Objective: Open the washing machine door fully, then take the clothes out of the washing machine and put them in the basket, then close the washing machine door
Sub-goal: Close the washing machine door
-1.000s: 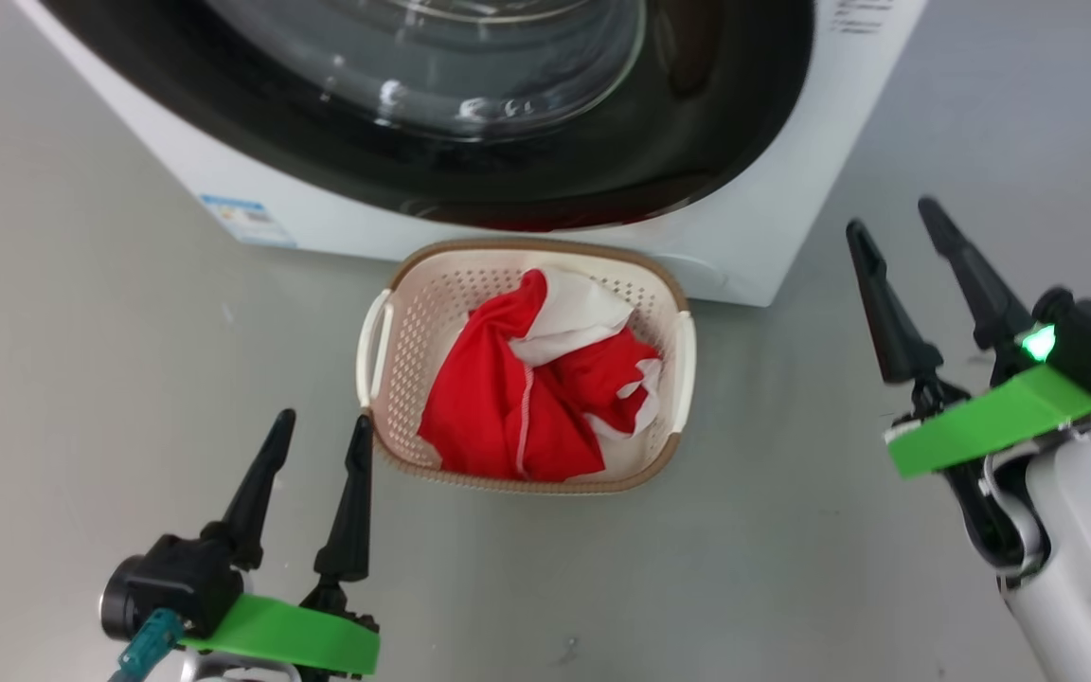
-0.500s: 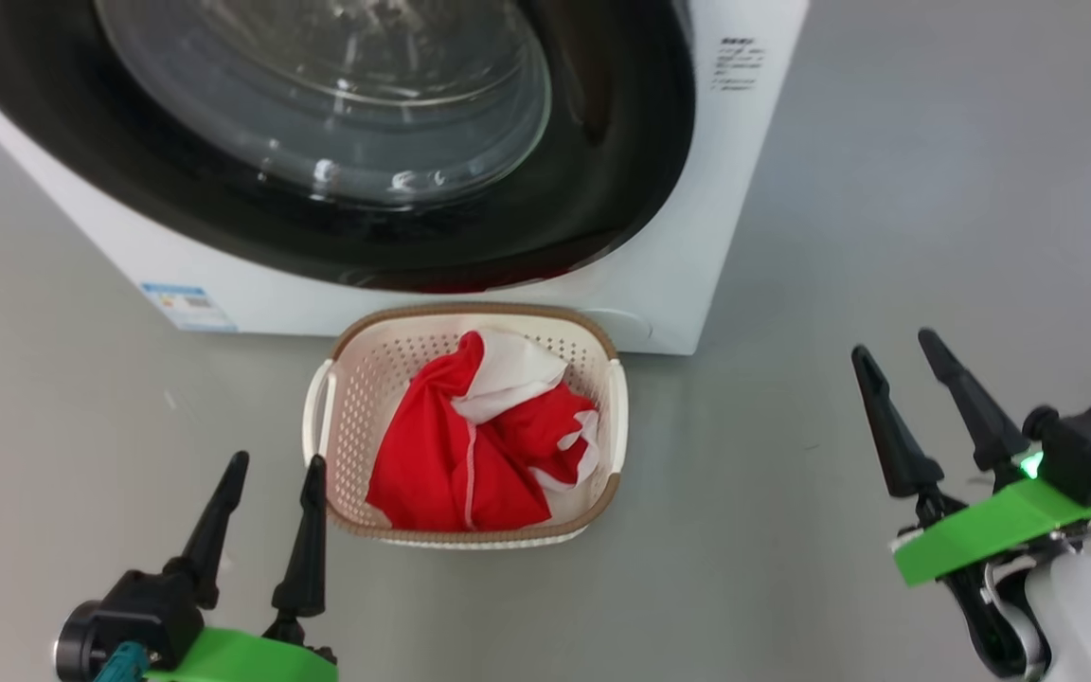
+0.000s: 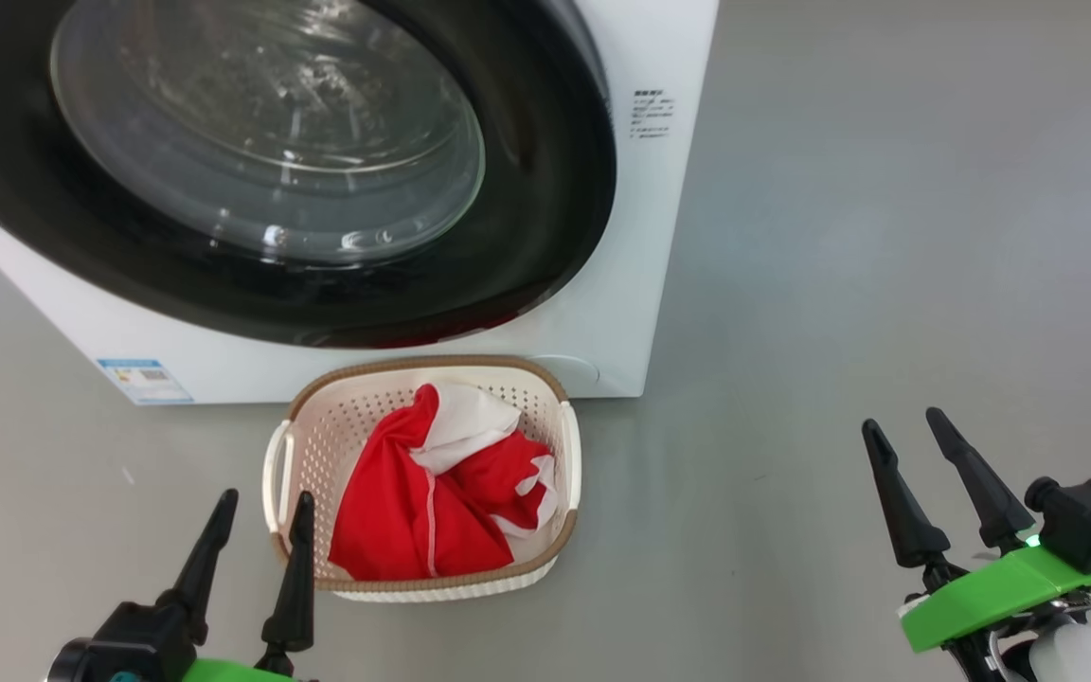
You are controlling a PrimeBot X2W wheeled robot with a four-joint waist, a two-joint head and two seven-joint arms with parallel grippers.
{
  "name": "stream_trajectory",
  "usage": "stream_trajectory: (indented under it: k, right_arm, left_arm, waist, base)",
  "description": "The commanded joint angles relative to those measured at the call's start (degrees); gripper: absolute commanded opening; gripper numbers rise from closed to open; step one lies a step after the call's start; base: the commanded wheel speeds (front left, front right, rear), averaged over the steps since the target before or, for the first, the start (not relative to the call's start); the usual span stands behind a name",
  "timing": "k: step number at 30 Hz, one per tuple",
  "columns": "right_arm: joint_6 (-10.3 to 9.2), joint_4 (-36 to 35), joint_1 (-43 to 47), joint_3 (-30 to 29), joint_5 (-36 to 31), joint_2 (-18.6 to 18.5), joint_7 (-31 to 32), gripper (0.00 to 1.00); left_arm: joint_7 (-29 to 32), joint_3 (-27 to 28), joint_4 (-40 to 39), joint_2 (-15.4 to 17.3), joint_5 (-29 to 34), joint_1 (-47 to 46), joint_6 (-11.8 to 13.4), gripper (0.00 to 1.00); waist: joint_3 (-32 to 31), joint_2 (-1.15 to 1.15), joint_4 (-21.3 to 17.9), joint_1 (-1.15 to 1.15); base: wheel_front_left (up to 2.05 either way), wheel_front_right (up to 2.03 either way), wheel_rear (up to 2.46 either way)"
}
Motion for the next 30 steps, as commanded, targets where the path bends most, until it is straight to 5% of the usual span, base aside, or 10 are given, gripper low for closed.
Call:
stream_trajectory:
  k: [1, 30]
  right_arm:
    - [-0.21, -1.35, 0.88, 0.25, -0.72, -0.69, -0.32, 1.00]
    - [-0.21, -2.30, 9.01, -2.30, -1.13, -0.50, -0.32, 1.00]
  left_arm:
    - [-0.52, 1.93, -1.11, 1.18, 0.34, 0.11, -0.37, 1.00]
    - [-0.52, 4.14, -0.80, 2.81, -0.74, 5.09, -0.38, 1.00]
  waist:
    - [-1.16, 0.00, -1.07, 0.00]
    - [-6.72, 0.00, -5.52, 0.00]
  base:
    - [0.00, 0.00, 0.00]
    - [0.00, 0.00, 0.00]
